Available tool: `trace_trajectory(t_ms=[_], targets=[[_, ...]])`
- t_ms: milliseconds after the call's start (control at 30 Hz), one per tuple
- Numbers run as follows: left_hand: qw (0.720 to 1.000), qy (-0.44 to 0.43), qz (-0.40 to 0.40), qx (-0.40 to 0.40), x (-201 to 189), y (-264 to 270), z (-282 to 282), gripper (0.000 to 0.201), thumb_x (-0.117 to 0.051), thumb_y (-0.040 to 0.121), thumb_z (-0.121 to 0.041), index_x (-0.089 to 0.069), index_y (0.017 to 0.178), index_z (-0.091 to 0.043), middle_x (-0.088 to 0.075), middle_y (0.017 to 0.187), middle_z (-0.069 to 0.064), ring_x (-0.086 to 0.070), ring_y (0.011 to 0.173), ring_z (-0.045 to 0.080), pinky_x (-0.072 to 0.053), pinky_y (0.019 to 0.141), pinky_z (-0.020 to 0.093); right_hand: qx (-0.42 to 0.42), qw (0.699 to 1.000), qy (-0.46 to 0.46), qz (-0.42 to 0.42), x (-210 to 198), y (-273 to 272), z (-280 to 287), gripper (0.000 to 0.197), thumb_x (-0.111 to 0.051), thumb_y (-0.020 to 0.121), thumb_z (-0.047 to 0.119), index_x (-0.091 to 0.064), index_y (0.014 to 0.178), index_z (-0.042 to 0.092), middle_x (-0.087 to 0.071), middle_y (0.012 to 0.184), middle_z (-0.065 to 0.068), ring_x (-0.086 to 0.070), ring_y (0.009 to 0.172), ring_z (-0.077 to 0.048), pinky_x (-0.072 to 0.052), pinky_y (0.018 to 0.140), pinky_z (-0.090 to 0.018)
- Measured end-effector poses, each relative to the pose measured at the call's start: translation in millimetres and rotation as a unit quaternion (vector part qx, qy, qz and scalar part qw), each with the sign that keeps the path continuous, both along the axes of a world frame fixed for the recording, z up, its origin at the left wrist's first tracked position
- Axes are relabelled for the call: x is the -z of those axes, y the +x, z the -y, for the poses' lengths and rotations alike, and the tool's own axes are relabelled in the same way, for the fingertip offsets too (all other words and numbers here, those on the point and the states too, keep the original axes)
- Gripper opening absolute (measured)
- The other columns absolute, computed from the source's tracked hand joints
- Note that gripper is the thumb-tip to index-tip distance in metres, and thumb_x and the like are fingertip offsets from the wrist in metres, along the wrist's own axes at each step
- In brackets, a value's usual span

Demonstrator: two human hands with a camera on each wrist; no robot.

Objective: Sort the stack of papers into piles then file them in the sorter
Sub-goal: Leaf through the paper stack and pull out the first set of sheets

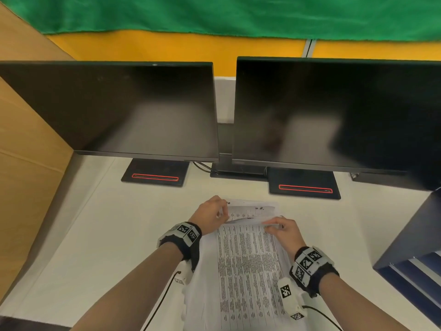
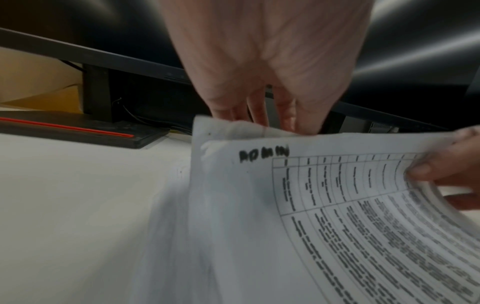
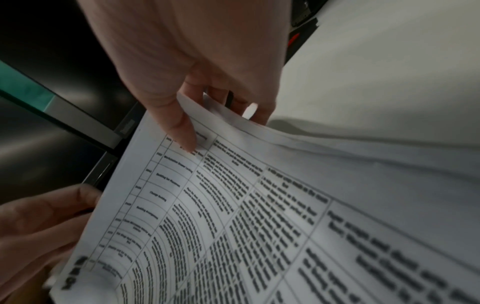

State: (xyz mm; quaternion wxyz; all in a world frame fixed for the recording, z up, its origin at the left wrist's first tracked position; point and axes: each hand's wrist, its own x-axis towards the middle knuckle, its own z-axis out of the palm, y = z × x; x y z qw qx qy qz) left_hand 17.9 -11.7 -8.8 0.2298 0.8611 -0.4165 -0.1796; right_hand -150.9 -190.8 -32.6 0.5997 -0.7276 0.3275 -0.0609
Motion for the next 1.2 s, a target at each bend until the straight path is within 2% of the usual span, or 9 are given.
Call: trace_trajectory(t_ms=[200,333,500,633,733,900,1000,1100,1200], targets=[[0.994,0.005,0.106,-0.028,-4,5,10,0.008,-0.057,0.087,-0.021,-0.055,0.095,-0.022,-0.057,0.091,0.002,-0.05,0.086,0.02,-0.045,0.078,0.031,0.009,0.999,-0.046,-0.018,-5,-6,1,0.018,-0.068,0.079,0.005,-0.072,0.077,0.023,-0.058,0.1,-0.005,-0.051,0.091,-0.011,-0.037,0.1,-0.033],[0.999,0.006,0.025,0.031,-4,0,7,0.009,-0.061,0.088,-0.026,-0.068,0.087,-0.02,-0.065,0.093,-0.001,-0.049,0.09,0.013,-0.044,0.081,0.028,0.039,0.997,-0.071,0.0,-6,-10,0,0.016,-0.071,0.078,0.003,-0.067,0.076,0.019,-0.041,0.113,-0.004,-0.044,0.104,-0.013,-0.03,0.1,-0.023],[0.997,0.009,-0.082,0.002,-7,-3,7,0.021,-0.058,0.09,-0.031,-0.067,0.097,-0.013,-0.06,0.103,0.003,-0.057,0.087,0.016,-0.045,0.077,0.025,0.007,1.0,-0.023,0.016,-3,-13,1,0.009,-0.069,0.079,0.0,-0.072,0.083,0.007,-0.061,0.09,-0.004,-0.056,0.087,-0.009,-0.038,0.087,-0.025],[0.991,0.009,-0.048,-0.122,0,4,6,0.024,-0.042,0.097,-0.017,-0.056,0.115,-0.01,-0.049,0.117,0.012,-0.059,0.098,0.028,-0.047,0.083,0.028,0.01,1.0,-0.018,0.021,-2,-14,2,0.011,-0.069,0.078,0.0,-0.073,0.083,0.009,-0.062,0.085,-0.001,-0.057,0.086,-0.008,-0.039,0.08,-0.019],[0.992,0.068,-0.036,-0.101,4,10,3,0.023,-0.055,0.088,-0.014,-0.058,0.111,-0.011,-0.049,0.118,0.009,-0.054,0.107,0.026,-0.043,0.089,0.028,0.002,1.0,-0.02,0.017,-2,-14,3,0.011,-0.07,0.078,0.0,-0.073,0.082,0.01,-0.065,0.091,-0.005,-0.059,0.091,-0.014,-0.04,0.083,-0.019],[0.998,0.046,0.036,-0.034,0,2,-2,0.014,-0.062,0.086,-0.031,-0.068,0.092,-0.02,-0.06,0.099,0.001,-0.047,0.096,0.02,-0.041,0.081,0.032,0.009,0.999,-0.044,-0.014,0,-12,2,0.011,-0.072,0.077,0.007,-0.073,0.082,0.017,-0.053,0.103,-0.005,-0.05,0.095,-0.016,-0.037,0.096,-0.029],[1.0,0.002,0.008,0.014,-1,-3,-8,0.014,-0.061,0.088,-0.029,-0.069,0.09,-0.017,-0.06,0.099,0.0,-0.045,0.094,0.018,-0.038,0.085,0.032,0.023,0.998,-0.064,-0.009,-1,-10,1,0.012,-0.072,0.077,0.006,-0.07,0.081,0.017,-0.042,0.113,-0.002,-0.043,0.105,-0.013,-0.031,0.102,-0.025],[0.999,0.002,-0.026,0.041,-4,-5,-10,0.011,-0.062,0.088,-0.023,-0.068,0.088,-0.014,-0.061,0.09,-0.002,-0.05,0.081,0.011,-0.036,0.075,0.021,0.01,0.999,-0.048,0.014,-3,-8,0,0.01,-0.07,0.078,0.002,-0.071,0.082,0.011,-0.05,0.11,0.0,-0.049,0.102,-0.012,-0.036,0.094,-0.022],[0.998,0.005,-0.065,0.005,-11,-5,-8,0.016,-0.06,0.089,-0.031,-0.066,0.095,-0.018,-0.065,0.088,-0.002,-0.054,0.074,0.009,-0.038,0.066,0.016,0.003,1.0,-0.022,0.02,-5,-8,0,0.008,-0.069,0.079,0.002,-0.072,0.084,0.006,-0.062,0.094,-0.004,-0.054,0.086,-0.013,-0.039,0.075,-0.017]])
